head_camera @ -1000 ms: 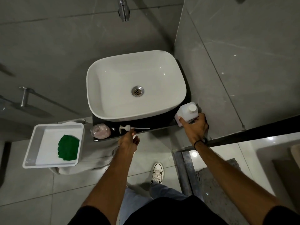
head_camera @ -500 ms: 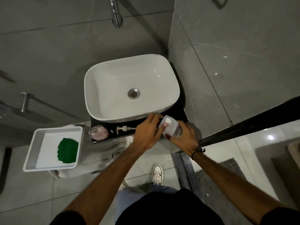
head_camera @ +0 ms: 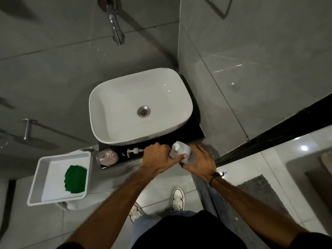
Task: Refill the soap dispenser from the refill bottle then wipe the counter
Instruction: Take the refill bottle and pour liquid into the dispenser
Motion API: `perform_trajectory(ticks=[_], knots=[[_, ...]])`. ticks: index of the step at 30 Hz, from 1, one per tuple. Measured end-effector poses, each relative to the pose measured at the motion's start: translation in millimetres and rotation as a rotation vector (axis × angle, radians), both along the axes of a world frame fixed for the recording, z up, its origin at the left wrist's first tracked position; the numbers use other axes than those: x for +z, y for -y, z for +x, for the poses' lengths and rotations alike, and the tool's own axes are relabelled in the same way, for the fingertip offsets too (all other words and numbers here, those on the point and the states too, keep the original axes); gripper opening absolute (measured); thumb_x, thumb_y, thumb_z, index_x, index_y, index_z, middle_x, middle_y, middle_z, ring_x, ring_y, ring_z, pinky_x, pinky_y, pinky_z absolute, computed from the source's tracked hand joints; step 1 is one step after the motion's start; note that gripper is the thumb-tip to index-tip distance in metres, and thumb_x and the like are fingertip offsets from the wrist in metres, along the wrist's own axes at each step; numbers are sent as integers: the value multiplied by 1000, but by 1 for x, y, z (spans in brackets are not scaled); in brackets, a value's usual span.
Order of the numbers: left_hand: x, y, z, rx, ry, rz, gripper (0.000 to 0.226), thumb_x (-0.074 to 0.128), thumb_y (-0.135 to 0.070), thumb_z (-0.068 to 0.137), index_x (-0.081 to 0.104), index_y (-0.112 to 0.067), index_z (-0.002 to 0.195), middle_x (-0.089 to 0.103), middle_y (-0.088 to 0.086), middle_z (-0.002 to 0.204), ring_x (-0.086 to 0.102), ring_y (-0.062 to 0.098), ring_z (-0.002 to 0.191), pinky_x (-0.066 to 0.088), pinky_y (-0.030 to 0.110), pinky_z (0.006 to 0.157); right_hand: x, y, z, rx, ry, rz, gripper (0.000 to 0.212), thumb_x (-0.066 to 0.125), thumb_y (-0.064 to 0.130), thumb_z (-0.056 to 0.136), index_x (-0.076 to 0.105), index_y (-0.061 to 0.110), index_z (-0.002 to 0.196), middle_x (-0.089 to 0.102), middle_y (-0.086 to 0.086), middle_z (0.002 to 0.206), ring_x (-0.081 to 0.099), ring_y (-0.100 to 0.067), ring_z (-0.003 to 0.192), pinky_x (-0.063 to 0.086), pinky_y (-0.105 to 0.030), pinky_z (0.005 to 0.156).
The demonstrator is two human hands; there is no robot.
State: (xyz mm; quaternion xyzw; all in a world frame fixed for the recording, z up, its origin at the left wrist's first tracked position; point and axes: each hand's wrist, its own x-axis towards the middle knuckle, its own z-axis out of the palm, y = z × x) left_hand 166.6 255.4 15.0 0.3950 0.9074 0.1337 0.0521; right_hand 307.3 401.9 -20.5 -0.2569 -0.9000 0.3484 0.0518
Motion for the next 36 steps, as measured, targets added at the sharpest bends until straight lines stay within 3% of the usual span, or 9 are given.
perform_trajectory(ticks=[3, 7, 8, 11, 13, 17, 24, 30, 36], knots=[[-2, 4, -3, -96, 149, 55, 67, 52, -85, 72, 53, -27, 106, 73, -6, 89, 71, 19, 79, 50, 28, 59, -1, -1, -1, 8, 15, -5, 71, 86, 52, 69, 59, 21, 127, 66, 1, 115, 64, -18, 105, 58, -35, 87], [-1, 6, -8, -48, 118, -11, 53, 49, -81, 75, 51, -28, 72, 65, -9, 75, 66, 14, 70, 34, 21, 50, -3, -4, -4, 15, 96, -31, 69, 85, 52, 69, 56, 26, 126, 64, 3, 114, 63, -18, 105, 57, -37, 90], [0, 7, -9, -44, 128, -1, 50, 51, -78, 76, 51, -28, 74, 64, -10, 79, 65, 14, 70, 34, 22, 50, -3, -4, -4, 9, 105, -36, 70, 85, 52, 68, 56, 26, 126, 63, 3, 114, 63, -17, 105, 57, -38, 90], [-2, 8, -9, -201, 276, 96, 44, 64, -46, 86, 54, -24, 123, 59, -6, 120, 67, 16, 91, 56, 35, 66, -3, -2, -5, 18, 118, -22, 73, 86, 52, 66, 55, 26, 127, 62, 3, 116, 62, -18, 104, 57, -37, 89], [-4, 5, -11, -324, 312, 112, 50, 66, -21, 88, 50, -20, 136, 52, -2, 132, 65, 21, 96, 57, 32, 73, -4, -2, -6, 25, 126, -11, 72, 86, 53, 65, 55, 26, 125, 61, 3, 115, 62, -19, 102, 57, -37, 88], [-1, -4, -4, -294, 240, 93, 30, 59, -24, 98, 58, -6, 122, 57, 11, 119, 58, 30, 104, 54, 44, 84, -6, -1, -5, 21, 121, 15, 73, 85, 54, 64, 55, 27, 125, 61, 4, 113, 62, -18, 100, 58, -35, 85], [-5, -20, 7, 120, 222, 226, 39, 52, -42, 101, 56, -6, 88, 62, 12, 85, 59, 27, 79, 47, 35, 66, -18, -4, 4, -42, 104, 83, 69, 85, 55, 60, 60, 24, 117, 65, 2, 106, 66, -21, 95, 55, -31, 79], [-38, -41, -9, -61, 158, -44, 32, 54, -15, 98, 59, -10, 130, 55, 13, 129, 61, 33, 110, 54, 42, 82, -33, -16, 34, -102, 226, -69, 73, 81, 61, 67, 54, 26, 126, 64, 2, 116, 65, -18, 107, 59, -37, 90], [-74, -53, -23, -73, 44, -209, 39, 60, -8, 88, 63, -25, 123, 62, 2, 125, 63, 26, 113, 53, 38, 85, -37, -11, 58, -236, 221, -55, 78, 86, 56, 65, 54, 23, 128, 64, -1, 119, 61, -20, 110, 56, -37, 94]])
